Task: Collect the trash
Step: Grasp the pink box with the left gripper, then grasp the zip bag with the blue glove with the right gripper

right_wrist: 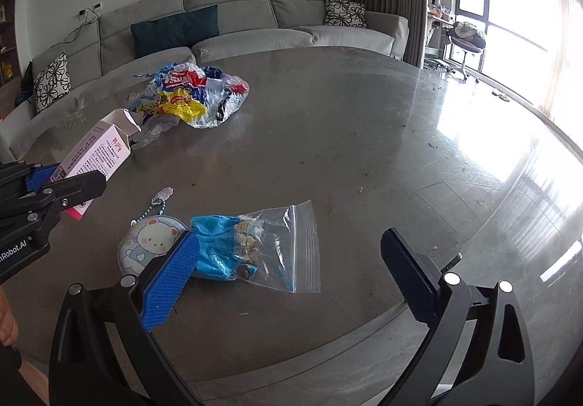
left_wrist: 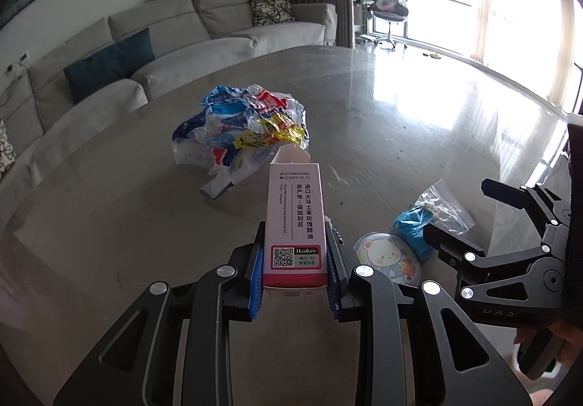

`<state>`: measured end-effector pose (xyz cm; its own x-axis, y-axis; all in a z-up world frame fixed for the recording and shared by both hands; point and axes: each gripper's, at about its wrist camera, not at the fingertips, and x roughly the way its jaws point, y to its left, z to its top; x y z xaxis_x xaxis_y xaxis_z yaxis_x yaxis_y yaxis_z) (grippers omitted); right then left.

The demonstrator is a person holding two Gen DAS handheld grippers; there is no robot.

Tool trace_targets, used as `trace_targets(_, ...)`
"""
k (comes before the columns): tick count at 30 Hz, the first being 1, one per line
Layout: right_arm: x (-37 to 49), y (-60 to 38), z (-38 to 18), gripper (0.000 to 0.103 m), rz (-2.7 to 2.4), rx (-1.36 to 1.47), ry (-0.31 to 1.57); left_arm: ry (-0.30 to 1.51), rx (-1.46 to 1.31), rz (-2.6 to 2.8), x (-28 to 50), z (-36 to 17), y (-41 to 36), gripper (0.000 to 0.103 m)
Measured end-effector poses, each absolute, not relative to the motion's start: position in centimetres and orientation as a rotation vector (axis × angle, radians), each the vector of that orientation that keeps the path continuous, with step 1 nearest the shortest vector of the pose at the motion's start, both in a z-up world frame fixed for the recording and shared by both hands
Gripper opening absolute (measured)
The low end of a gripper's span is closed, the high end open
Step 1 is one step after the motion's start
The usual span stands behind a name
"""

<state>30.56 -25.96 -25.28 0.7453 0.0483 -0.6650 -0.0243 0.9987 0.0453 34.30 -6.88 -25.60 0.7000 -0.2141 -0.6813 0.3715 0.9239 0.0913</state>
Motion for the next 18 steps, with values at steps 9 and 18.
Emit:
trace_targets(9,31.4,-24.9,-26.0,0.098,0.139,0.036,0.779,0.736,0.234,-0.329,34.6,-25.8,-6.8,0.027)
trace_targets(18,31.9,-22.6,-26.0,0.048,0.165,-0.068,0.770,0.743,0.248,-0.329,34.4,-25.9,-7.1,0.027)
